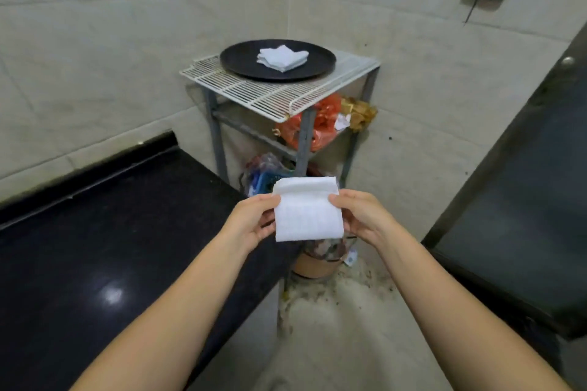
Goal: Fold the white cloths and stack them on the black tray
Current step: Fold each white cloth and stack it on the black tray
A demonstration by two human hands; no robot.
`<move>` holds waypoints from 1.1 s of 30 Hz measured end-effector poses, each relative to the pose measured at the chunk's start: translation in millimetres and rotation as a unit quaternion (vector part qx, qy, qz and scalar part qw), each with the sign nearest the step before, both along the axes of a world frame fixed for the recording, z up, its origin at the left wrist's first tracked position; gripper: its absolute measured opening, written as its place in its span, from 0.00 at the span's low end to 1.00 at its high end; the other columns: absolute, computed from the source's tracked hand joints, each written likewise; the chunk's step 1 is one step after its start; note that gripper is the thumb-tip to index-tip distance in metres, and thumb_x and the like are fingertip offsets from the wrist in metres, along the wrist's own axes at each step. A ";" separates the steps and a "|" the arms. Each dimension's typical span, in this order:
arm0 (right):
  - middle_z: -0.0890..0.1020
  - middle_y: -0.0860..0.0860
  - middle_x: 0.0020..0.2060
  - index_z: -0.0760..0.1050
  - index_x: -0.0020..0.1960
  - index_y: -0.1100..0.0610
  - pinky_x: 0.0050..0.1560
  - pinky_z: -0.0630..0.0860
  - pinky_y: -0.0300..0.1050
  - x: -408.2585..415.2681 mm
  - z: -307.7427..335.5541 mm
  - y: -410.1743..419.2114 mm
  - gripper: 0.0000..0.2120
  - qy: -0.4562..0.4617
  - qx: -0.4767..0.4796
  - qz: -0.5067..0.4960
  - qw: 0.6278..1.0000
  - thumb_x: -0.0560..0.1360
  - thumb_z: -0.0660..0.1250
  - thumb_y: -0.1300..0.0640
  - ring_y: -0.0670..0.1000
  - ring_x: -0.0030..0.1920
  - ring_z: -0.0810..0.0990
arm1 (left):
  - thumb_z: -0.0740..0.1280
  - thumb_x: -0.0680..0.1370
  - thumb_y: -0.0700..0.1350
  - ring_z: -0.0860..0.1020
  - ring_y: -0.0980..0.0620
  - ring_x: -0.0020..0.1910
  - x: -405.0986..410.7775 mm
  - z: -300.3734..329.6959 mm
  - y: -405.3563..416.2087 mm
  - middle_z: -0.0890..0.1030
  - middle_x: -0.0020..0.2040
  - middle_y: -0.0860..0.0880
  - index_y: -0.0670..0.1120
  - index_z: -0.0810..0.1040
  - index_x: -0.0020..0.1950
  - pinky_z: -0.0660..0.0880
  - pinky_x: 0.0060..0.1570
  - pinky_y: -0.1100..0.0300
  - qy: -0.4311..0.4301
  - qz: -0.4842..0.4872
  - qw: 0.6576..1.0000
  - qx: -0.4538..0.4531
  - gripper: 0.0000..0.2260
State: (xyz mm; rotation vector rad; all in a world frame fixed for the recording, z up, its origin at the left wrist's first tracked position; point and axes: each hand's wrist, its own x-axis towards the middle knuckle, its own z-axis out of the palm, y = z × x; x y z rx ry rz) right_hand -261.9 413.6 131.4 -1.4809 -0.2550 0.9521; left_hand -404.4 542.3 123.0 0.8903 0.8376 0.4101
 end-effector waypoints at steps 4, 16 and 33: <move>0.83 0.53 0.41 0.79 0.48 0.59 0.33 0.78 0.40 75.1 34.8 57.4 0.05 -0.041 0.028 0.016 0.999 0.77 0.64 0.64 0.48 0.38 0.82 | 0.63 0.77 0.36 0.75 0.52 0.39 68.1 42.2 52.9 0.78 0.39 0.48 0.45 0.76 0.42 0.77 0.38 0.59 -0.023 0.008 0.998 0.052 0.06; 0.83 0.53 0.43 0.78 0.45 0.55 0.47 0.79 0.50 281.9 145.0 277.7 0.04 -0.238 0.102 0.200 0.945 0.76 0.66 0.62 0.53 0.45 0.81 | 0.65 0.77 0.38 0.79 0.53 0.38 239.3 132.8 213.7 0.81 0.40 0.47 0.42 0.76 0.46 0.77 0.33 0.61 -0.070 0.172 0.962 0.201 0.01; 0.81 0.58 0.42 0.80 0.47 0.65 0.45 0.69 0.44 389.5 108.9 449.6 0.07 -0.396 -0.020 0.369 0.840 0.73 0.67 0.62 0.52 0.44 0.76 | 0.67 0.77 0.39 0.75 0.50 0.30 336.6 98.4 317.6 0.75 0.35 0.44 0.44 0.69 0.37 0.75 0.25 0.63 0.156 0.257 0.932 0.204 0.10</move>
